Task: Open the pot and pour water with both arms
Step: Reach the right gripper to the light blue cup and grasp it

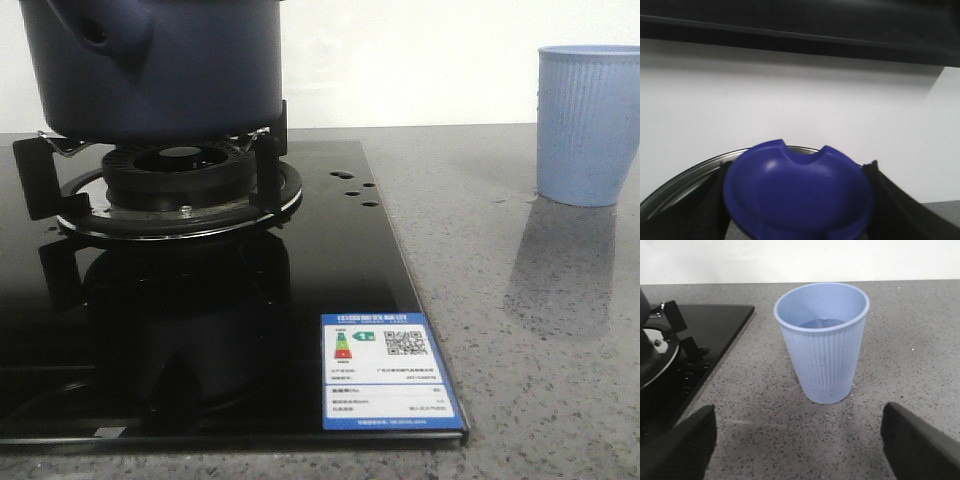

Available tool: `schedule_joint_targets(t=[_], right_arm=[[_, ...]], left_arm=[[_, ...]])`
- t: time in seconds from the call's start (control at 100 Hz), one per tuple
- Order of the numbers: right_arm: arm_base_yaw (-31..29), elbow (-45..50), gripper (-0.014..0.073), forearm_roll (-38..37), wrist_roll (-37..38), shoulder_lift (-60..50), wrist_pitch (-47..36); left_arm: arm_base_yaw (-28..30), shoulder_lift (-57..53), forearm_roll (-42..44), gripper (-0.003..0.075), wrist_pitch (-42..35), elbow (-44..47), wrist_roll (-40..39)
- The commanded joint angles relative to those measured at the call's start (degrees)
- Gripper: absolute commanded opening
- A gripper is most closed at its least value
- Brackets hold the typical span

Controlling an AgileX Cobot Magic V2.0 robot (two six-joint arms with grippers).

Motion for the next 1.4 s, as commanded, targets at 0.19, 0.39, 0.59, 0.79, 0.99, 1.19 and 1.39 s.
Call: schedule_joint_targets(t=[0.19,0.39,0.59,0.79,0.99,1.19,1.39], right_arm=[[0.2,-1.5,0.0598,-1.3,-0.2,13.4,-18.6],[0.2,-1.5,0.0599,-1.3,-0.2,22.1,-28.7],[0.2,-1.7,0.0599,-1.3,-0.2,29.7,-35.4],[0.2,-1.7,0.0599,-1.3,-0.1,35.5,-43.3],[0.2,-1.7,0.0599,-1.3,-0.1,39.9,-47.3],[0.2,-1.7,0.0599,-1.3,-0.1,42.4,-53.1],[0.2,-1.7,0.0598,0.1,-0.1,43.5,-54.5]], left_arm=[[1.5,-1.7,0.3,0.0379,-5.5,-2.3,0.2],[1.6,-1.7,0.3,0.0379,-5.5,-2.3,0.2],[1.6,-1.7,0.3,0.0379,-5.5,-2.3,0.2],[1.6,-1.7,0.3,0.0379,-5.5,-2.3,0.2],[1.6,-1.7,0.3,0.0379,-5.5,-2.3,0.2],[1.6,-1.7,0.3,0.0379,-5.5,-2.3,0.2],[1.6,-1.7,0.3,0.0379,-5.5,-2.3,0.2]])
